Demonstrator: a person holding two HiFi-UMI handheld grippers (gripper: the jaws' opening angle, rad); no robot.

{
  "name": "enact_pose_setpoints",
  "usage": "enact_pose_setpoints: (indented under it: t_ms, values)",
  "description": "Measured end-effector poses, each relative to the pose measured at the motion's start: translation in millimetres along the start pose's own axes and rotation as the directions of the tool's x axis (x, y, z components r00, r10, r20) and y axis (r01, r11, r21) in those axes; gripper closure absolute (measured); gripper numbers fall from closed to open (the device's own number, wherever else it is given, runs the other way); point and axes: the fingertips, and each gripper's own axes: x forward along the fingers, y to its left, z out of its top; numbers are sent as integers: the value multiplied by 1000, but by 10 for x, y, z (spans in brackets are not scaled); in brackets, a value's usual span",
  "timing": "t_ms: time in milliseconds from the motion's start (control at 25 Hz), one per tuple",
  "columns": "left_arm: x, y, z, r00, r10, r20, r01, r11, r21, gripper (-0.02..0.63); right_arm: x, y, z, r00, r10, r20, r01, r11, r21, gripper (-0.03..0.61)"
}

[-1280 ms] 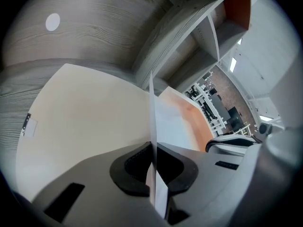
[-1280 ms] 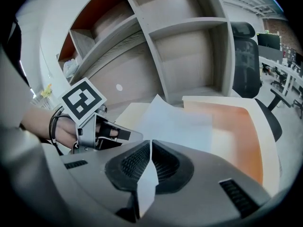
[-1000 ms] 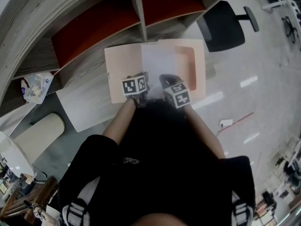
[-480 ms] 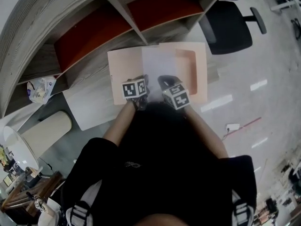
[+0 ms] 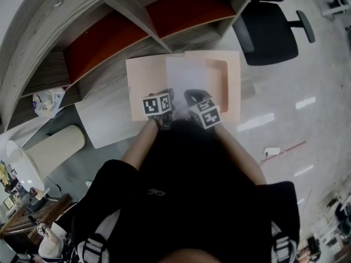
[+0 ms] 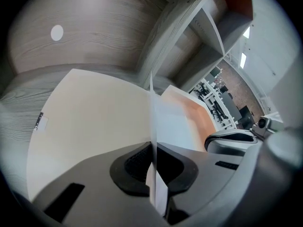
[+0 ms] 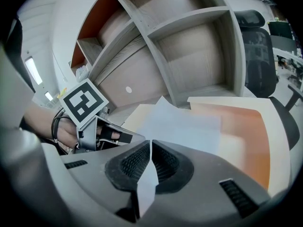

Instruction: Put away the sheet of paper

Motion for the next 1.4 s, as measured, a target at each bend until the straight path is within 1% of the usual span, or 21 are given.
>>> enact_pose_setpoints:
  t_ms: [200, 640, 1400]
  values:
    - [20, -9, 11, 1000, -2, 2, 2, 1000, -23, 568, -3, -33, 22, 1000, 9, 2, -9, 1000, -1, 551]
    - [89, -98, 16, 1000, -9, -10, 9, 1000, -13, 568, -27, -97, 7, 1000, 17, -9, -17, 1000, -6, 551]
    - [205, -307, -25, 999, -38, -37, 38, 999, 14, 568, -160, -227, -65, 1000, -14, 3, 14, 1000, 16, 549]
